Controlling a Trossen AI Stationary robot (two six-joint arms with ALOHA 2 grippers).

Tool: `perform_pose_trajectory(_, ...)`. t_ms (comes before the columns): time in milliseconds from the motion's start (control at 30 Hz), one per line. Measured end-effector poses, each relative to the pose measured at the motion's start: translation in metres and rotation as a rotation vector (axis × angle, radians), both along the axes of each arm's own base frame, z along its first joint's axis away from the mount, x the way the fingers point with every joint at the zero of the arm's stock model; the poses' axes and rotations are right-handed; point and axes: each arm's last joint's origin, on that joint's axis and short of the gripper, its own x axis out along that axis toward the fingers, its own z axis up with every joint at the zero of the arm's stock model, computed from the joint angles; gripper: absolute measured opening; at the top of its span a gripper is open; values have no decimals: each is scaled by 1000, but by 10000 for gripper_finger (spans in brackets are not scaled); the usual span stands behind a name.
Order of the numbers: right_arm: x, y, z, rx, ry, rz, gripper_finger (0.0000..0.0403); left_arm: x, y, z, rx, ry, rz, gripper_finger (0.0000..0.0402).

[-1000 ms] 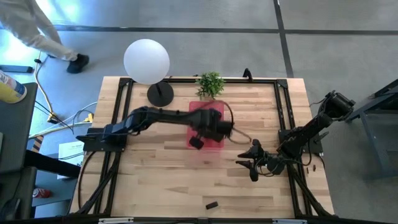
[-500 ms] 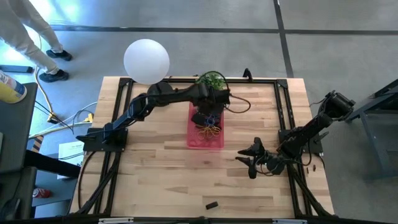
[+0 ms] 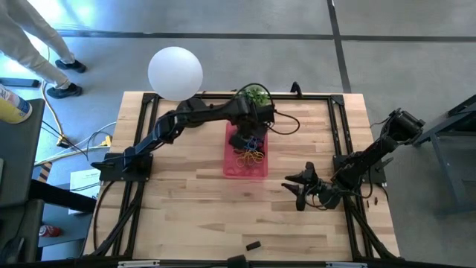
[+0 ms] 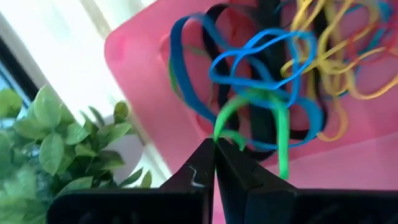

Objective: Pick and place rubber bands into bin
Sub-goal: Put the green rubber band into the red bin, then put the black rubber band into the red bin

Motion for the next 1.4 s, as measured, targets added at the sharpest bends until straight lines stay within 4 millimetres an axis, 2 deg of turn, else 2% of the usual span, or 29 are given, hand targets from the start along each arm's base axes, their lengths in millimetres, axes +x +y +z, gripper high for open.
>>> perform_pose_trajectory(233,0,0,0,23,-6,-3,129,-1,2,0,52,25,15,23)
perform_pose_trajectory(567,0,2,0,101,0,24,129,-2,0,0,29,24,42,100)
perform_pose_trajectory(733,0,3,-1,140,10,49,129,-4,-10,2,-30,33,68,124)
perform_pose_trajectory(867,0,4,-1,151,22,72,129,0,-32,12,-34,10,63,128)
perform_pose_trajectory(1033,0,4,-2,159,28,83,129,8,-67,34,-20,-54,35,122)
perform_pose_trajectory(1200,0,5,-2,237,39,101,129,5,-118,57,-46,-135,40,117)
perform_pose_trajectory(1400,0,5,-3,243,56,118,129,1,-188,66,-77,-168,-6,119)
